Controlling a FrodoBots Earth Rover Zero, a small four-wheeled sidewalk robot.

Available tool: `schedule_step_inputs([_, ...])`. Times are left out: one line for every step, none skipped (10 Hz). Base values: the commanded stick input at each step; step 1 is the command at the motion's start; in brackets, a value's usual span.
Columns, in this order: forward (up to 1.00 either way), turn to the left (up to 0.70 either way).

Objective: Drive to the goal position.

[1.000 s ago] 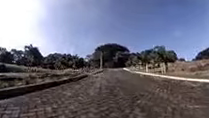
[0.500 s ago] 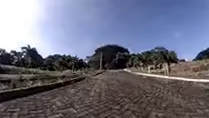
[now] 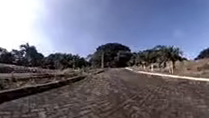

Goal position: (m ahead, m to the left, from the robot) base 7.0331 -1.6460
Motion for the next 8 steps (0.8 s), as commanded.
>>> schedule_step_inputs([1.00,-0.27])
schedule_step_inputs([1.00,-0.27])
schedule_step_inputs([1.00,-0.27])
schedule_step_inputs([1.00,-0.27])
schedule_step_inputs([1.00,-0.27])
schedule_step_inputs([1.00,-0.17])
schedule_step_inputs([1.00,-0.03])
schedule_step_inputs([1.00,0.00])
